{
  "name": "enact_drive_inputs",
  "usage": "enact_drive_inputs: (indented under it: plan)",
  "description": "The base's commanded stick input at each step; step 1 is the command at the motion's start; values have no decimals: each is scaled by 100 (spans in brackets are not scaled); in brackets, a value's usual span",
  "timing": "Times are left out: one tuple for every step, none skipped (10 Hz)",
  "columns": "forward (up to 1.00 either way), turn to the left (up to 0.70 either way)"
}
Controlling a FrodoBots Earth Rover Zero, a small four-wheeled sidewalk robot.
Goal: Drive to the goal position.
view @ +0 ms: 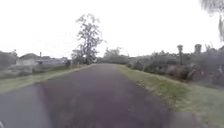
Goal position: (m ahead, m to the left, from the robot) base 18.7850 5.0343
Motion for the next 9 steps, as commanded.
enact_drive_inputs:
  plan:
    - [70,0]
    - [70,0]
    - [70,0]
    - [70,0]
    - [70,0]
    - [70,0]
    - [70,0]
    - [70,0]
    - [70,0]
